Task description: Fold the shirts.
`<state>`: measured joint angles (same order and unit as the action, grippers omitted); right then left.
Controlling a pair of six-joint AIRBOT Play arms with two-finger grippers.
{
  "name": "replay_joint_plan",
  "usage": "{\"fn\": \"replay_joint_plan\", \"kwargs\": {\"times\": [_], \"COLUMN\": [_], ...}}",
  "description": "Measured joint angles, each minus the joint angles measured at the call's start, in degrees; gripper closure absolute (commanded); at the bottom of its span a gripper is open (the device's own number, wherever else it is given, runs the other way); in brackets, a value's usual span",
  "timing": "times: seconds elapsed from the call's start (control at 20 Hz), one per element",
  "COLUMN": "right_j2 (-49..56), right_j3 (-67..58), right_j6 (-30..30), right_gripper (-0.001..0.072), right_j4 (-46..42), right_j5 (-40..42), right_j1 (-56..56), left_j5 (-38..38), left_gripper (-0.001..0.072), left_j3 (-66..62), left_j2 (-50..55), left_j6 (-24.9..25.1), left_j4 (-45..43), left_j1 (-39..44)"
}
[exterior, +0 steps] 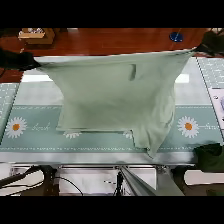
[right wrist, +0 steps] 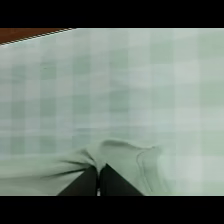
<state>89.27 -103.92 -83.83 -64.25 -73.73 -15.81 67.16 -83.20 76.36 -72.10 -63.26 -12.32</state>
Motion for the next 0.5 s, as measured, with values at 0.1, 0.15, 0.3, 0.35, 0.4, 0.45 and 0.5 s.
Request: {"fn": "replay_joint_plan", "kwargs": {"times": [0.1, 0.15, 0.3, 0.35, 0.4, 0.45, 0.5], "right_j2": [3.72, 5.35, 9.64, 10.69, 11.72, 12.61, 13.42], "right_j3": [0.0, 0.0, 0.0, 0.0, 0.0, 0.0, 0.0], "right_j6": [1.64, 2.29, 3.82, 4.26, 4.66, 4.98, 5.42], "right_gripper": [0.0685, 0.0685, 0.0685, 0.0685, 0.0685, 0.0685, 0.0685], "right_j4": [-0.46, -0.48, -0.96, -0.92, -0.92, -0.92, -0.9], "right_j5": [3.23, 4.7, 9.29, 11.02, 12.72, 14.21, 15.82], "right_j1": [1.55, 2.27, 4.26, 4.72, 5.16, 5.46, 5.64], "left_j5": [-5.81, -9.44, -18.05, -20.63, -22.53, -24.41, -25.92], "left_gripper": [0.0687, 0.0686, 0.0687, 0.0687, 0.0687, 0.0687, 0.0686], "left_j3": [-0.85, -1.14, -1.57, -1.66, -1.7, -1.73, -1.77], "left_j2": [3.89, 5.77, 11.04, 12.79, 14.29, 15.74, 17.11], "left_j6": [0.96, 1.95, 4.48, 5.55, 6.86, 8.46, 10.08], "left_j4": [2.45, 4.07, 7.91, 8.79, 9.38, 9.88, 10.32], "left_j1": [0.24, 0.5, 1.68, 2.12, 2.51, 2.89, 3.17]}}
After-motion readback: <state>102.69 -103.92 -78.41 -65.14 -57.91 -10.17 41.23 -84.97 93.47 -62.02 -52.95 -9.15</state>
